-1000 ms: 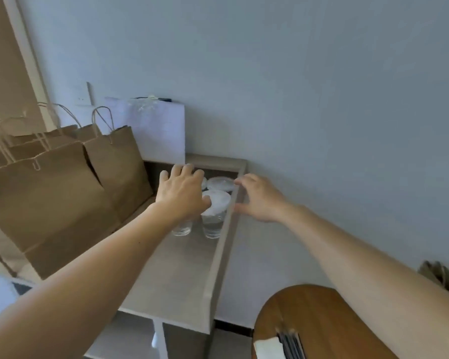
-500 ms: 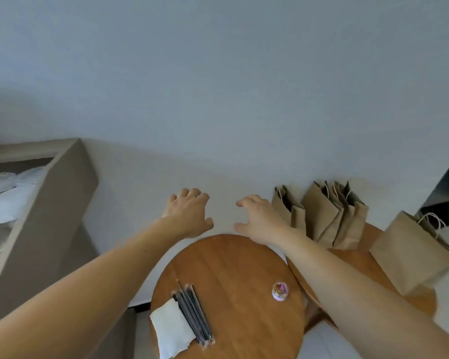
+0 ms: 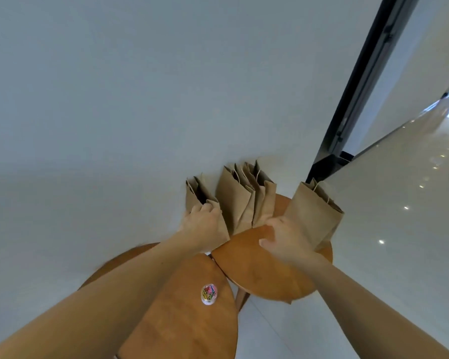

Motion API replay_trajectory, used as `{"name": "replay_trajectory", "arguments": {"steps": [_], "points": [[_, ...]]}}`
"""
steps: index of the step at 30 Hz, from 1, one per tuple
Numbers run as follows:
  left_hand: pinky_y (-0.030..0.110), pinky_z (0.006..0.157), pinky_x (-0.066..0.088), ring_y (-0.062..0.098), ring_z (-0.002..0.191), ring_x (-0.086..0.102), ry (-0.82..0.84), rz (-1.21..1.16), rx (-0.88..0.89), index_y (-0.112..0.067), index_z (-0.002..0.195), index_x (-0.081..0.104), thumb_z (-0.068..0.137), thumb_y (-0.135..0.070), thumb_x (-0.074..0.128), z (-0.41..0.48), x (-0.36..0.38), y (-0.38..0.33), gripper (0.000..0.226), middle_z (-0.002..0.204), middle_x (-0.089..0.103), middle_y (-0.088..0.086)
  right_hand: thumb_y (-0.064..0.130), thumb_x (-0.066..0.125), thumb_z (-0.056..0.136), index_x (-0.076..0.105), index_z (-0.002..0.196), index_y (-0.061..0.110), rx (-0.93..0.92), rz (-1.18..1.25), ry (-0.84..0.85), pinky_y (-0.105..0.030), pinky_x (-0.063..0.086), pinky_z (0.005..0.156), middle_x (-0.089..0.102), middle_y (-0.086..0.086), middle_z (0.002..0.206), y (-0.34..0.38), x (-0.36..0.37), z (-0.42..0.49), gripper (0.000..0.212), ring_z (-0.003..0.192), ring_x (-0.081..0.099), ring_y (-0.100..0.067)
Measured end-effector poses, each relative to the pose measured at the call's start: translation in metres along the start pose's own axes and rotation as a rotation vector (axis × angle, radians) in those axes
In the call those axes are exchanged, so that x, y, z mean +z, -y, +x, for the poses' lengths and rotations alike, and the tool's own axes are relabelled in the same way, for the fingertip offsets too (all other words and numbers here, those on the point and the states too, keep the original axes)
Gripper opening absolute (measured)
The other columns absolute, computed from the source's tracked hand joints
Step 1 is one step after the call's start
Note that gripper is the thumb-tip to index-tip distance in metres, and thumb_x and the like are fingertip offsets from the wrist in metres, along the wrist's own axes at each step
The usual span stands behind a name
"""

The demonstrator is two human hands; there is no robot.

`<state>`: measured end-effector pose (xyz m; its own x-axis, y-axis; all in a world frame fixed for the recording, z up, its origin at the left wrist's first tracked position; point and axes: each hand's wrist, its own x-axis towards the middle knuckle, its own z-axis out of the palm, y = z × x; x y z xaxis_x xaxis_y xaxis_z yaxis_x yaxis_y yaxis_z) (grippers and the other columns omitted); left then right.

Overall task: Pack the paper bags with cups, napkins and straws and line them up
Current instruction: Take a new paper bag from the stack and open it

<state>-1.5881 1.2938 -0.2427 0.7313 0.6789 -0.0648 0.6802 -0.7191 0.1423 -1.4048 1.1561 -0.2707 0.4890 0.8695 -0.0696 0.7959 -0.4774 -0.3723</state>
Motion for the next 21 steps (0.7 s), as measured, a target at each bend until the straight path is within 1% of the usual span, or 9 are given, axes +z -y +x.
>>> {"name": "replay_trajectory", "arguments": {"steps": [2,4,7,9,12,14,16,19,21], "points": [[0.048,0.113,0.033,0.028,0.137,0.037,0.027,-0.013,0.025,-0.025,0.142,0.043,0.091,-0.042,0.053,0.025,0.015,-0.023,0.055,0.147,0.045,0.002,0.042,0.059,0.090,0.047,0.137,0.020,0.108,0.036,0.020,-0.031,0.049,0.087,0.052,-0.001,0.134,-0.041,-0.001,0.013,0.053,0.110,0.055,-0.019],[0.049,0.113,0.031,0.029,0.138,0.036,0.055,0.004,0.028,-0.025,0.141,0.044,0.090,-0.044,0.054,0.050,0.028,-0.045,0.055,0.146,0.044,0.003,0.043,0.056,0.091,0.047,0.135,0.017,0.173,0.040,0.048,-0.039,0.052,0.089,0.055,-0.003,0.129,-0.081,-0.001,0.032,0.052,0.108,0.057,-0.023],[0.048,0.110,0.036,0.028,0.133,0.040,0.090,0.017,0.021,-0.024,0.138,0.047,0.090,-0.045,0.054,0.093,0.042,-0.076,0.054,0.142,0.048,0.003,0.041,0.057,0.090,0.050,0.129,0.016,0.248,0.056,0.052,-0.043,0.051,0.088,0.055,-0.006,0.126,-0.137,-0.005,0.067,0.046,0.107,0.056,-0.026],[0.047,0.109,0.037,0.028,0.133,0.039,0.131,0.011,0.006,-0.024,0.139,0.045,0.090,-0.045,0.054,0.120,0.053,-0.098,0.054,0.141,0.047,0.003,0.039,0.056,0.090,0.051,0.126,0.017,0.279,0.048,0.041,-0.043,0.050,0.089,0.053,-0.006,0.127,-0.174,-0.008,0.088,0.043,0.107,0.053,-0.026],[0.045,0.109,0.036,0.028,0.135,0.037,0.195,0.021,-0.022,-0.023,0.144,0.041,0.092,-0.045,0.054,0.155,0.069,-0.129,0.058,0.145,0.044,0.003,0.041,0.055,0.091,0.044,0.135,0.016,0.307,-0.035,-0.006,-0.041,0.046,0.086,0.048,-0.008,0.133,-0.223,-0.011,0.117,0.052,0.118,0.048,-0.029],[0.045,0.109,0.036,0.028,0.136,0.036,0.222,0.006,-0.033,-0.024,0.144,0.041,0.092,-0.045,0.055,0.174,0.080,-0.148,0.058,0.146,0.043,0.003,0.041,0.056,0.090,0.044,0.131,0.014,0.319,-0.133,-0.088,-0.038,0.047,0.083,0.048,-0.008,0.130,-0.250,-0.015,0.133,0.050,0.117,0.047,-0.028],[0.046,0.111,0.036,0.027,0.137,0.036,0.238,-0.005,-0.050,-0.024,0.145,0.041,0.091,-0.045,0.056,0.186,0.089,-0.163,0.060,0.148,0.042,0.003,0.042,0.056,0.091,0.043,0.130,0.012,0.324,-0.216,-0.124,-0.037,0.048,0.084,0.047,-0.009,0.130,-0.273,-0.019,0.149,0.051,0.117,0.046,-0.027],[0.045,0.111,0.035,0.026,0.138,0.035,0.280,0.005,-0.075,-0.023,0.146,0.039,0.090,-0.045,0.056,0.198,0.099,-0.177,0.063,0.149,0.041,0.002,0.045,0.054,0.093,0.040,0.135,0.007,0.363,-0.212,-0.107,-0.039,0.049,0.085,0.048,-0.013,0.131,-0.300,-0.020,0.173,0.058,0.118,0.047,-0.029],[0.044,0.111,0.034,0.025,0.138,0.034,0.305,-0.002,-0.098,-0.024,0.148,0.037,0.090,-0.044,0.055,0.201,0.103,-0.179,0.064,0.148,0.041,0.001,0.045,0.052,0.094,0.044,0.127,0.007,0.365,-0.207,-0.070,-0.037,0.047,0.077,0.052,-0.013,0.121,-0.313,-0.014,0.187,0.050,0.110,0.052,-0.028]]}}
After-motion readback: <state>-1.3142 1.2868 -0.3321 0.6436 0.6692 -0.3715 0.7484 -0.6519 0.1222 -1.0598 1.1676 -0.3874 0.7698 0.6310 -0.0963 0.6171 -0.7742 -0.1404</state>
